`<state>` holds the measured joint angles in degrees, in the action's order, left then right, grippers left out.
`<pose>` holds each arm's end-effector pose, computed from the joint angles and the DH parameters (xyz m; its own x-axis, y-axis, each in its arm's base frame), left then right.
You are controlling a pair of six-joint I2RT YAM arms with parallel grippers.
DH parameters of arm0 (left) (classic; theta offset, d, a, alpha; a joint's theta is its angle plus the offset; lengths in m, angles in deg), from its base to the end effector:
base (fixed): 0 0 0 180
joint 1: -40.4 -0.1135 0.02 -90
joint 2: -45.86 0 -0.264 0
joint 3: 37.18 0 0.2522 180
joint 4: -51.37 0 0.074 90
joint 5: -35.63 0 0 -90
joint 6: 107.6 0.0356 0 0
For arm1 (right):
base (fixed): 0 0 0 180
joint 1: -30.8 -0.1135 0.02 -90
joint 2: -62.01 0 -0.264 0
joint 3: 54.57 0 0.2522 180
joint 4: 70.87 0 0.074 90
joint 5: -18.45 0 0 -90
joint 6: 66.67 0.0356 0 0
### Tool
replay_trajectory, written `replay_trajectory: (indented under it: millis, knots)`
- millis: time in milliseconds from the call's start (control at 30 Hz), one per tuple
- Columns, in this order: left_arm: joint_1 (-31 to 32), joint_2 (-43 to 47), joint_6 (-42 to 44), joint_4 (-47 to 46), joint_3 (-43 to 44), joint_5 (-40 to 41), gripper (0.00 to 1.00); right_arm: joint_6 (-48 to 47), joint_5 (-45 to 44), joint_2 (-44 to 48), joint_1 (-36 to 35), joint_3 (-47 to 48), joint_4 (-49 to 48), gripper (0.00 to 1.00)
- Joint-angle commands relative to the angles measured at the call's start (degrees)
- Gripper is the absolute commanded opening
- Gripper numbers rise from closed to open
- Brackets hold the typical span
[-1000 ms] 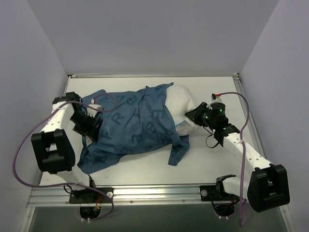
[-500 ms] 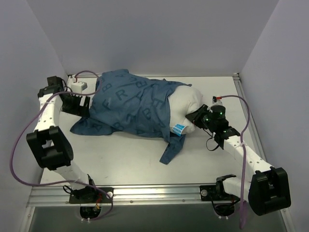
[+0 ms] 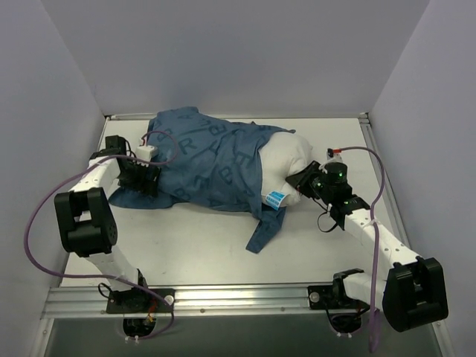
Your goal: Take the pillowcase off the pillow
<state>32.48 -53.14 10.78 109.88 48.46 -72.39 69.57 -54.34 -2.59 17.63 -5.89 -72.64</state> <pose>0.3385 0.0360 0.2135 -0.8451 0.3388 -0.4135 0.4160 0.9026 -0.1108 0.2449 0.0681 0.2564 -0.5236 0.5860 -0.6184 -0.1718 0.6383 0.7504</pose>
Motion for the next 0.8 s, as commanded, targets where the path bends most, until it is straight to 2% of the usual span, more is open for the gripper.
replay_trajectory:
  millis: [0, 33, 67, 133, 167, 200, 300, 400, 533, 633, 767]
  knots:
    - [0.1, -3.1, -4.9, -10.5, 1.0, 3.1, 0.96, -0.4, 0.9, 1.2, -0.2, 0.9, -1.6, 0.00]
    - [0.1, -5.0, -5.3, -10.7, 1.2, 3.8, 0.84, -0.4, 0.9, 1.2, -0.1, 1.0, -1.5, 0.00]
    - [0.0, -5.8, -5.8, -10.7, 1.5, 4.2, 0.58, -0.5, 0.9, 1.1, 0.1, 1.1, -1.4, 0.00]
    - [-0.7, -7.2, -6.5, -10.7, 2.0, 3.8, 0.29, -0.7, 0.7, 1.4, 0.5, 1.5, -1.1, 0.00]
    - [-1.1, -7.2, -6.9, -10.7, 2.2, 3.7, 0.05, -1.0, 0.5, 1.6, 0.9, 1.8, -0.5, 0.00]
    - [-2.3, -7.2, -7.3, -10.8, 2.3, 3.8, 0.02, -1.1, 0.2, 1.8, 1.7, 2.0, 0.0, 0.00]
    - [-5.2, -6.0, -7.4, -9.9, 3.5, 4.7, 0.02, -1.5, -0.6, 4.4, 5.2, 1.6, 1.5, 0.00]
    - [-11.0, -5.1, -6.5, -9.0, 6.5, 7.1, 0.02, -3.3, -0.4, 7.2, 8.8, 1.9, 5.4, 0.00]
    - [-18.9, -5.4, -4.9, -5.1, 13.2, 6.6, 0.02, -5.2, 3.3, 11.9, 19.0, 0.9, 8.1, 0.00]
    - [-19.8, -5.9, -4.3, -3.9, 16.9, 7.1, 0.02, -6.4, 6.8, 13.0, 22.3, 1.3, 9.2, 0.00]
    - [-18.8, -5.9, -4.3, -2.7, 17.7, 3.9, 0.02, -6.0, 11.3, 11.5, 21.9, 1.1, 7.8, 0.00]
